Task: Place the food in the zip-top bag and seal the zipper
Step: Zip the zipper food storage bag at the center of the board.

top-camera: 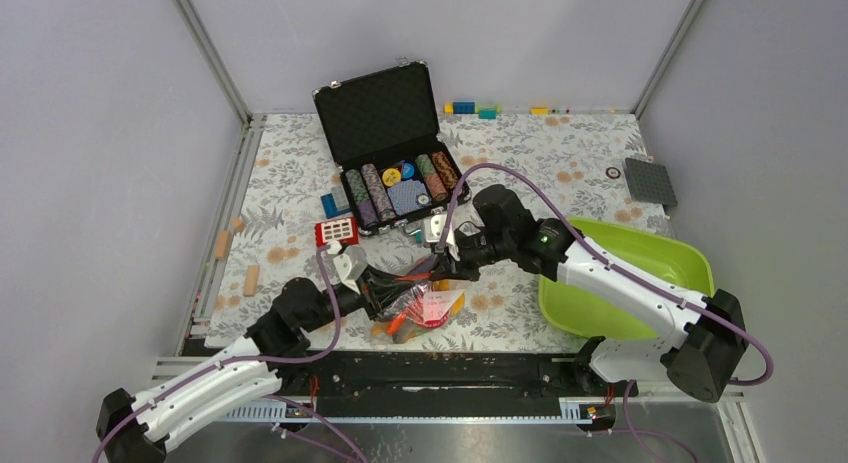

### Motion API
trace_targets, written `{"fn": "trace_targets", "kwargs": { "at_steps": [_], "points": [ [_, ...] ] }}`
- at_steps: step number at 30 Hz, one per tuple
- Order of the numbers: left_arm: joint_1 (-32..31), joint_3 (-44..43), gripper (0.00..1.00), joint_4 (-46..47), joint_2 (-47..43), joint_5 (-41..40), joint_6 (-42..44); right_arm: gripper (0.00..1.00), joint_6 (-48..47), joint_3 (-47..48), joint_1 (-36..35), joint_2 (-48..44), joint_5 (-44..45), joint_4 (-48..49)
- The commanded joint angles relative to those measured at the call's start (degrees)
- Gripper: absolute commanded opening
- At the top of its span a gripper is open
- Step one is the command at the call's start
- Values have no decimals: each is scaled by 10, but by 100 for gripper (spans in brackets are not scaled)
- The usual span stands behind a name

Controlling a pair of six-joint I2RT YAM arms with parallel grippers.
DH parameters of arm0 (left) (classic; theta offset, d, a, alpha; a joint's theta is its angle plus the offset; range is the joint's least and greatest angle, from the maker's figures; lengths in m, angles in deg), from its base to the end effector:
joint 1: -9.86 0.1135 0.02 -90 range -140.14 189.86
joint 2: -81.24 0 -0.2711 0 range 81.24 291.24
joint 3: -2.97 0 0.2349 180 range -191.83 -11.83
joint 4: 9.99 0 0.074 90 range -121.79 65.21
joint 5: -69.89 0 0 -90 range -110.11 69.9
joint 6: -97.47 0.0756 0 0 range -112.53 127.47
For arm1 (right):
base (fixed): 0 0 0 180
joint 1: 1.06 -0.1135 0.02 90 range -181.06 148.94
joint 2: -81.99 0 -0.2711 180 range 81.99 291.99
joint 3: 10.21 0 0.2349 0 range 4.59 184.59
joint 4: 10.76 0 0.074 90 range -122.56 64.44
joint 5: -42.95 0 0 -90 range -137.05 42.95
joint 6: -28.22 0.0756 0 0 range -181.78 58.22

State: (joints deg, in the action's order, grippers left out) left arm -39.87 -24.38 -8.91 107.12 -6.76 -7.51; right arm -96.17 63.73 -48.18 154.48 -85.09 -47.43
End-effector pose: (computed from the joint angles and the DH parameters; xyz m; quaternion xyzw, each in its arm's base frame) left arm 0.0890 -0.1321 0.2444 0.2852 0.6301 -0.4520 0.5633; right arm 0.1580 0.2386 0.3010 -0.6616 0.5380 0.3358 0.4002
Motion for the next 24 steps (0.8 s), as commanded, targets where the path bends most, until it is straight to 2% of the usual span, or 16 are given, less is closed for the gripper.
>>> {"fn": "trace_targets", "kwargs": {
  "at_steps": [1,19,21,24],
  "points": [
    [23,15,0,-50,-38,-75,18,6,-32,-25,101,-2,276,-285],
    [22,15,0,-62,-34,-72,19,0,18,-18,125,48,436,-357],
    [23,17,0,-59,-33,-70,19,0,13,-17,126,43,423,-351],
    [22,14,0,-67,-36,-75,22,0,24,-32,127,22,464,-339]
  ]
}}
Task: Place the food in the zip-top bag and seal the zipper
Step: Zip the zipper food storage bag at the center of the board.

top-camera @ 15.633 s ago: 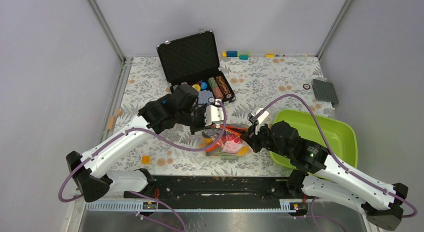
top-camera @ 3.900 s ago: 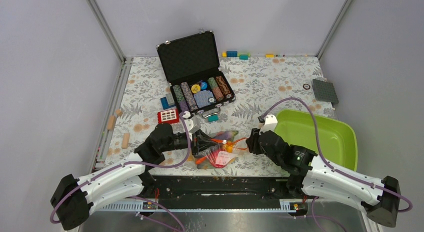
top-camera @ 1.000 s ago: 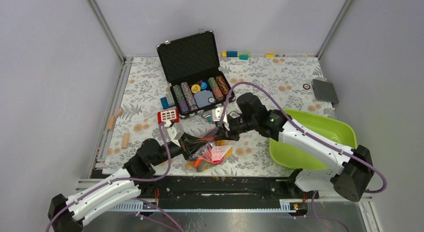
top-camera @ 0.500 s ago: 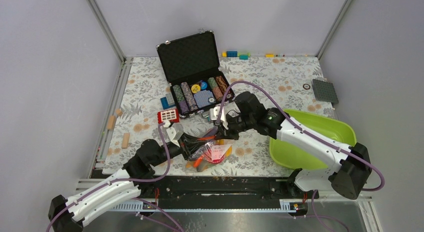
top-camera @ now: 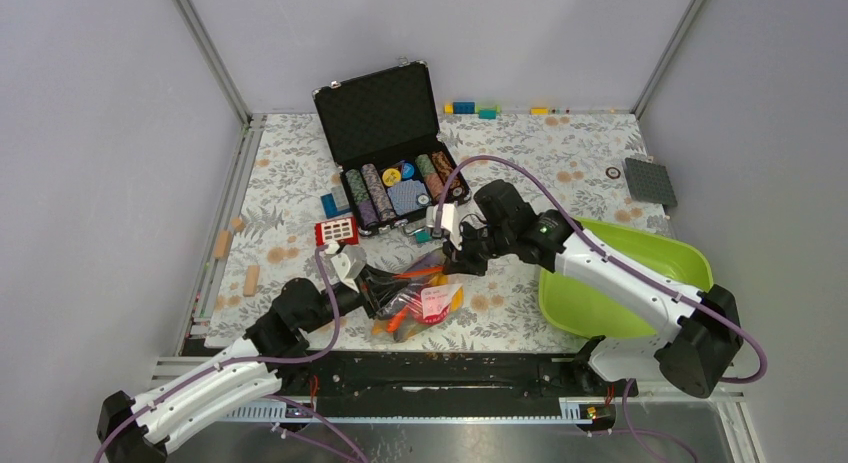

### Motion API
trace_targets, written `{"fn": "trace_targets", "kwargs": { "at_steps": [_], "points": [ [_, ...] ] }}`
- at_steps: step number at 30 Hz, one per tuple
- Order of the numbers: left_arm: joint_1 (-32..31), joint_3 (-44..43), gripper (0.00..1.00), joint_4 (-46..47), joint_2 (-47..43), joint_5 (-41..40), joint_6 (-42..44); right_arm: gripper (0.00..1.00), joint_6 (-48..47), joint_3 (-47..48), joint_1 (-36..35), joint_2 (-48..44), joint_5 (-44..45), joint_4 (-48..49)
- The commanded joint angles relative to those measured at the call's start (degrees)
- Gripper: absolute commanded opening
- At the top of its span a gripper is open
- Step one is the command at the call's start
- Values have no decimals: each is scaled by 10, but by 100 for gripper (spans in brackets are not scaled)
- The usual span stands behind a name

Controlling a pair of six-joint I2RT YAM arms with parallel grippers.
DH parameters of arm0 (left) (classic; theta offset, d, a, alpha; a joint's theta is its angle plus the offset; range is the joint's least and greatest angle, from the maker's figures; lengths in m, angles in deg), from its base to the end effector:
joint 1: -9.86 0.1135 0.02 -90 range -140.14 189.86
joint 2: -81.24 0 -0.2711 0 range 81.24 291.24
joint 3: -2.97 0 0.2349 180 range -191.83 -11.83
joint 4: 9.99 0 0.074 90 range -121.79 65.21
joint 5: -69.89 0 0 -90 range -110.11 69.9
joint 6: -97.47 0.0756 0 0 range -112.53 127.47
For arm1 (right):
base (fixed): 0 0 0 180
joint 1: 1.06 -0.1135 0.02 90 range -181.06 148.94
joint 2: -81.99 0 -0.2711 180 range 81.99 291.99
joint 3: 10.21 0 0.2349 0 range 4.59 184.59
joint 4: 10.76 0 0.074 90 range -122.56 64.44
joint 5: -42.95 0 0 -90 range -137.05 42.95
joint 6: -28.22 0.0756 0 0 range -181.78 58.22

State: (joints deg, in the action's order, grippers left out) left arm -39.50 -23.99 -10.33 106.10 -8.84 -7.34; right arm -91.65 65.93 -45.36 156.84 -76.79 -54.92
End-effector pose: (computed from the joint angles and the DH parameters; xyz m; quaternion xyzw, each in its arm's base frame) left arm 0.0909 -0.1286 0.2406 0.2730 0.6406 -0.4374 0.5690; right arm 0.1787 0.2268 0.2855 -0.6160 0.6449 0.2819 0.3538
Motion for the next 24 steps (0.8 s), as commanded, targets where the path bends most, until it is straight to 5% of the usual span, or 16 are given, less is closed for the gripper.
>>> {"fn": "trace_targets", "kwargs": {
  "at_steps": [1,24],
  "points": [
    [18,10,0,-55,-29,-57,22,0,-18,-53,102,-2,387,-268],
    [18,17,0,-71,-59,-100,17,7,40,-75,201,31,608,-298]
  ]
}}
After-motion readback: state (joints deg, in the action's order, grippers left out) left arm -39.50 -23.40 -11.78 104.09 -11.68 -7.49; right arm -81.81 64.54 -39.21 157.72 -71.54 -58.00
